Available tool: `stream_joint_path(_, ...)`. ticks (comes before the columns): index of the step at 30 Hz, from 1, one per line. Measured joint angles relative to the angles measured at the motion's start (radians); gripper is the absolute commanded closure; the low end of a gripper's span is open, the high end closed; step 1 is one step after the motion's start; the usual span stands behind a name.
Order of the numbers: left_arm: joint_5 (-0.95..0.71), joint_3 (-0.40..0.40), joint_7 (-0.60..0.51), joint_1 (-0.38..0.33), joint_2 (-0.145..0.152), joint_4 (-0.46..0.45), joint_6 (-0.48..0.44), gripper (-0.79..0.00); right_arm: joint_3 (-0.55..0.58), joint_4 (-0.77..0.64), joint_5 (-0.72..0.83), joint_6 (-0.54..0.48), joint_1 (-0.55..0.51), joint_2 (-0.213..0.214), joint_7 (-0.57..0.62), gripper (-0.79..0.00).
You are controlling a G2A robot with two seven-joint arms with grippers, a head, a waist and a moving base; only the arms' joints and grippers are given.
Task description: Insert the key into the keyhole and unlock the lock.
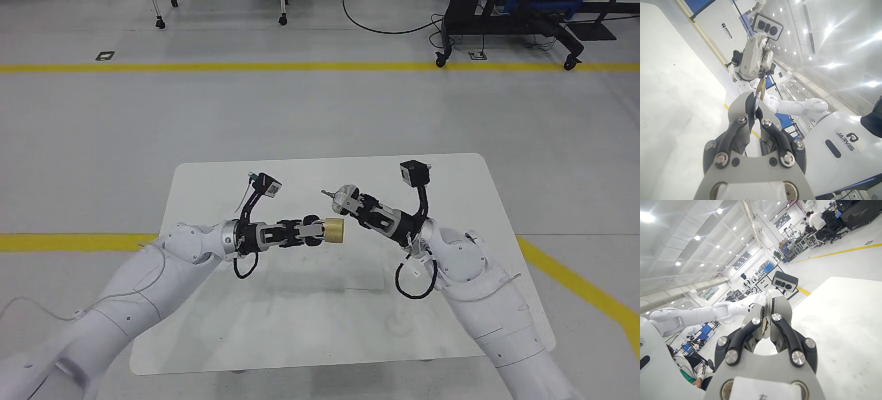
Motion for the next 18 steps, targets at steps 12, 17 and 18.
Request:
stream_joint_path(12, -0.011, -0.064, -0.035, 0.029, -0.006, 0.002, 0.035, 0.000, -0.005, -0.057, 0.057, -0.026, -0.036, 0.006, 0.106, 0.000)
stream_joint_path(17, -0.050, -0.097, -0.069, 0.046, -0.012, 0.003, 0.069, 0.000, 0.001, -0.104, 0.042, -0.027, -0.056, 0.012, 0.135, 0.000)
stream_joint_path(18, -0.071, -0.109, -0.083, 0.052, -0.014, 0.008, 0.083, 0.000, 0.009, -0.116, 0.033, -0.033, -0.061, 0.013, 0.129, 0.000)
